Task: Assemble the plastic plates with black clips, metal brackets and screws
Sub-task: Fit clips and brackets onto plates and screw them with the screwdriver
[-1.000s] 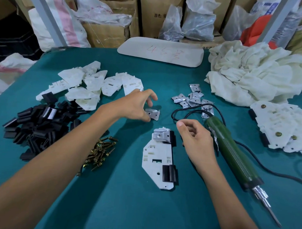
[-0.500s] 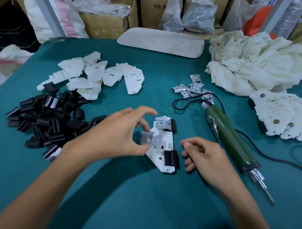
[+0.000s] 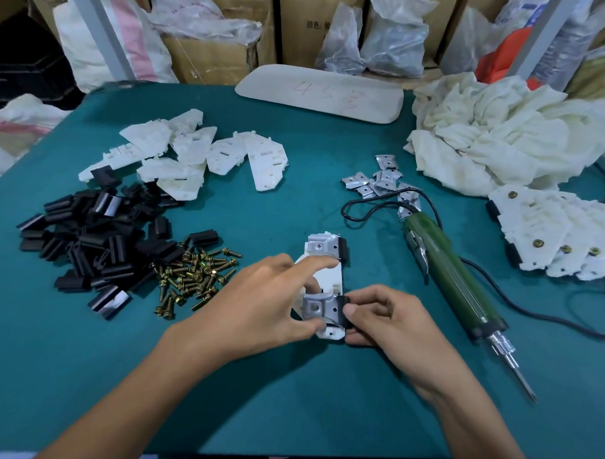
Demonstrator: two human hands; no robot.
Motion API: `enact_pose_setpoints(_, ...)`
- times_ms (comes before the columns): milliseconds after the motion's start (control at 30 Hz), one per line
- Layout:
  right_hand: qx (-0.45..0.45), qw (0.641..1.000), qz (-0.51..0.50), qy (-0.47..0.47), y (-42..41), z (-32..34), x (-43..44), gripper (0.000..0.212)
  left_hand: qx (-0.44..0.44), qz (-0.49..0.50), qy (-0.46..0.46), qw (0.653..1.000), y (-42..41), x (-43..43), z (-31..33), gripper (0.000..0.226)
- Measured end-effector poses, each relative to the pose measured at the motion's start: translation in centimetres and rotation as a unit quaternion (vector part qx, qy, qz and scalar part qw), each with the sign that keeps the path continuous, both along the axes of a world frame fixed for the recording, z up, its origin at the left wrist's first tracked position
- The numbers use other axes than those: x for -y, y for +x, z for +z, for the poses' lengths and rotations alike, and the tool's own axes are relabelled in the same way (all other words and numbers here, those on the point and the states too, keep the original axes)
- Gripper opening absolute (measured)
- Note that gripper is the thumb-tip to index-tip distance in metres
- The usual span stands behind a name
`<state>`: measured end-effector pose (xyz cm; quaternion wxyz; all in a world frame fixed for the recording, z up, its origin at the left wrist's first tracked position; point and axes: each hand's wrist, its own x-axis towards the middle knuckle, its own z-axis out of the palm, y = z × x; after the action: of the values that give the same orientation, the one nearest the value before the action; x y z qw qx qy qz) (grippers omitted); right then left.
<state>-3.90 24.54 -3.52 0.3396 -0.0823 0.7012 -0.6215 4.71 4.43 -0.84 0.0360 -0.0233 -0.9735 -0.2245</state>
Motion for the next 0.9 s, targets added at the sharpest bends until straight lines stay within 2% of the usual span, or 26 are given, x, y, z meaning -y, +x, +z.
enact_pose_setpoints(167,0.037,0.998,-0.033,-0.034,-0.1,0.3,0.8,0.012,-0.015,0.028,0.112,0.993,0.3,0.1,-1.5,0.072)
enact_pose_setpoints(267,0.013,0.995,-0.067,-0.067,-0.8,0.8,1.6,0.016,-0.060,0.096,0.200,0.973,0.1,0.1,-2.5,0.060)
enact_pose_setpoints(367,-0.002,0.987,-0.075,-0.145,-2.2,1.5,2.6,0.019,-0.060,0.137,0.330,0.932,-0.7,0.6,-2.2,0.048)
enact_pose_setpoints(433,-0.009,0.982,-0.070,-0.175,-3.2,1.8,3.2,0.018,-0.060,0.085,0.469,0.877,-1.4,0.9,-1.5,0.044)
enact_pose_setpoints(500,-0.007,0.980,-0.065,-0.187,-3.8,1.8,3.6,0.018,-0.060,0.064,0.548,0.832,-1.9,1.1,-1.0,0.045)
enact_pose_setpoints(700,-0.004,0.980,-0.040,-0.196,-4.5,0.8,3.5,0.017,-0.066,0.099,0.600,0.791,-2.7,0.8,-1.5,0.055)
enact_pose_setpoints(900,0.008,0.982,-0.026,-0.189,-4.9,0.4,3.3,0.015,-0.075,0.109,0.598,0.790,-2.9,0.7,-1.9,0.048)
